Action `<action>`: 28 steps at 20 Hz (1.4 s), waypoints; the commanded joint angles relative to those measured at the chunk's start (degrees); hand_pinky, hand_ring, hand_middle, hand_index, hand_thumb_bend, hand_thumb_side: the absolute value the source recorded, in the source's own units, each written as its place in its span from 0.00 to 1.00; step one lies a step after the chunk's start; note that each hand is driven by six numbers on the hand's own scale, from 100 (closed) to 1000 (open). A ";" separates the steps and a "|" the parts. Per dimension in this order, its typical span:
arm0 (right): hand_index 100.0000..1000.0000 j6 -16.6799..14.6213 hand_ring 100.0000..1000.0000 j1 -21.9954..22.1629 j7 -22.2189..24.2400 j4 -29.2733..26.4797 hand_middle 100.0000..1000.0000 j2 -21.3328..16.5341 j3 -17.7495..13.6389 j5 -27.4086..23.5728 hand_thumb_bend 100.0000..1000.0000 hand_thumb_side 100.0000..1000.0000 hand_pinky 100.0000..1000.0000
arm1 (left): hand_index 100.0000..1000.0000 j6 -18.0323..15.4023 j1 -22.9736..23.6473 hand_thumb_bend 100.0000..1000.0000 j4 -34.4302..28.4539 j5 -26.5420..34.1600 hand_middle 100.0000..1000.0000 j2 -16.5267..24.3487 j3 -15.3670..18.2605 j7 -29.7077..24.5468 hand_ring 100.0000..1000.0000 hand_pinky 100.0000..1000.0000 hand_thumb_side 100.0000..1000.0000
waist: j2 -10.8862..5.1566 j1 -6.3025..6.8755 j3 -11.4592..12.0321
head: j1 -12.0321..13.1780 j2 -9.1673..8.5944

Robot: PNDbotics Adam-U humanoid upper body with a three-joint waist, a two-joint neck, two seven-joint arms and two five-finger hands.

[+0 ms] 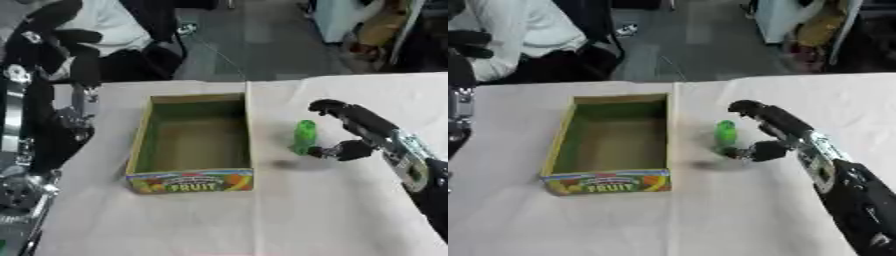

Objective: Pick up objects on the table and place them in the box.

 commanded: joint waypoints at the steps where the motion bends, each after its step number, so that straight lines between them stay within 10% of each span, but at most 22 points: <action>1: 0.94 -0.13 0.80 -0.60 -1.11 0.13 0.92 -0.27 -0.55 1.16 0.64 0.80 0.00 | 0.88 -0.16 -1.09 0.22 -0.85 0.22 0.84 0.43 0.19 -0.05 0.64 0.61 0.55 | -0.66 -0.04 0.08 | 0.50 0.16; 28: 0.93 0.50 0.78 -2.48 -3.65 8.13 0.91 2.31 -2.92 5.18 0.60 0.78 0.00 | 0.88 -0.35 -1.91 0.22 -0.85 0.50 0.84 -0.20 -0.13 -0.26 0.64 0.61 0.55 | -0.19 0.15 0.68 | -0.51 -0.97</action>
